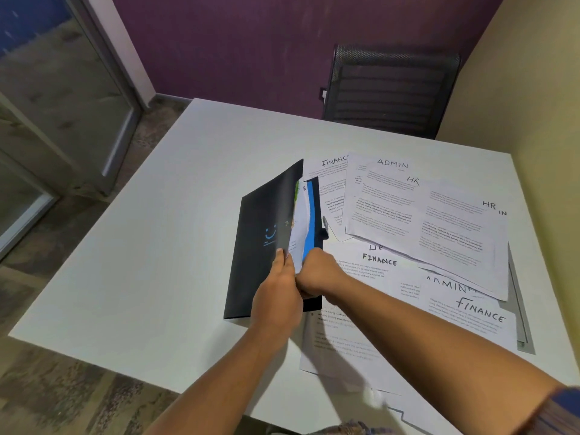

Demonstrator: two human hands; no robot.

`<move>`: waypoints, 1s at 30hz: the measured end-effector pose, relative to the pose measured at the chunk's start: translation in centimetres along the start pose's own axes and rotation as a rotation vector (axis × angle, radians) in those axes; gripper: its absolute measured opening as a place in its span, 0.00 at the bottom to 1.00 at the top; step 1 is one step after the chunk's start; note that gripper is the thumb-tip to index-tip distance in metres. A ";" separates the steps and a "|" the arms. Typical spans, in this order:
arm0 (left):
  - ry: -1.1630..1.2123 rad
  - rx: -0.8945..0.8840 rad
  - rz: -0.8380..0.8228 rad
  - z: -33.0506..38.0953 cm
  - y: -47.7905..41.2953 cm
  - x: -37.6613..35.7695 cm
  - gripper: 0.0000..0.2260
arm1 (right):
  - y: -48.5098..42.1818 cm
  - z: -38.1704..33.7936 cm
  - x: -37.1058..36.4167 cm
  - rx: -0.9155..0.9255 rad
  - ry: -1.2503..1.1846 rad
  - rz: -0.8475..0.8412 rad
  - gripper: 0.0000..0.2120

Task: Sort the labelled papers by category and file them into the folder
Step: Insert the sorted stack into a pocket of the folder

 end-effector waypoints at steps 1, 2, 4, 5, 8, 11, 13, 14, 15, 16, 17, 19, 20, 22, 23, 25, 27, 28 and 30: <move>0.001 -0.004 -0.008 -0.1 0.0 -0.1 0.29 | 0.1 0.0 0.6 0.003 -0.002 0.024 0.10; 0.000 -0.007 -0.020 -0.1 0.1 -0.4 0.29 | 0.2 0.3 1.4 0.005 -0.012 0.060 0.11; -0.014 -0.002 -0.046 -0.4 0.0 -1.1 0.31 | 0.7 1.5 3.3 -0.008 -0.063 0.136 0.11; -0.023 0.007 -0.053 -0.6 0.1 -1.4 0.32 | 1.0 2.5 4.3 -0.023 -0.097 0.171 0.09; -0.054 0.034 -0.080 -1.3 0.2 -2.7 0.33 | 2.3 6.8 6.5 -0.071 -0.160 0.226 0.07; -0.074 0.031 -0.165 -1.9 0.4 -4.6 0.35 | 4.0 11.7 7.5 -0.141 -0.224 0.231 0.05; -0.128 0.008 -0.221 -2.4 0.8 -5.7 0.37 | 5.4 14.9 7.7 -0.174 -0.206 0.222 0.05; -0.154 -0.004 -0.248 -2.7 1.1 -6.2 0.37 | 6.2 16.4 7.6 -0.187 -0.185 0.214 0.05; -0.166 -0.008 -0.274 -3.0 1.5 -6.8 0.37 | 7.1 17.9 7.5 -0.204 -0.169 0.208 0.06; -0.171 -0.002 -0.298 -3.5 1.9 -7.3 0.38 | 8.0 19.3 7.4 -0.226 -0.162 0.203 0.06; -0.177 0.004 -0.320 -3.9 2.3 -7.8 0.38 | 8.9 20.6 7.3 -0.250 -0.155 0.200 0.07; -0.193 -0.007 -0.342 -4.6 3.0 -8.6 0.40 | 10.5 22.9 7.0 -0.289 -0.132 0.200 0.09; -0.191 -0.019 -0.336 -4.8 3.2 -8.9 0.41 | 11.2 23.9 6.9 -0.306 -0.125 0.200 0.09; -0.173 -0.018 -0.304 -5.2 3.5 -9.2 0.40 | 12.4 25.5 6.5 -0.334 -0.134 0.195 0.10; -0.161 0.005 -0.282 -5.5 3.5 -9.2 0.37 | 12.9 26.1 6.3 -0.344 -0.139 0.189 0.10; -0.224 -0.012 -0.265 -6.1 3.6 -9.4 0.29 | 13.7 26.9 5.9 -0.355 -0.135 0.183 0.11; -0.370 -0.072 -0.279 -6.6 4.0 -10.0 0.25 | 14.4 27.4 5.7 -0.366 -0.137 0.187 0.10; -0.412 -0.057 -0.295 -7.3 4.3 -10.4 0.25 | 14.7 27.6 5.6 -0.375 -0.150 0.191 0.09; -0.436 0.014 -0.337 -8.5 4.8 -10.8 0.25 | 15.1 27.7 5.4 -0.380 -0.166 0.194 0.08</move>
Point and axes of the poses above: each hand's wrist, its own y-axis away from the middle knuckle, its own x-axis out of the back of the hand, z = x × y, the point moved 10 cm from there along -y, towards the middle knuckle, and after that the axes turned 10 degrees about z, right-handed, at the moved point
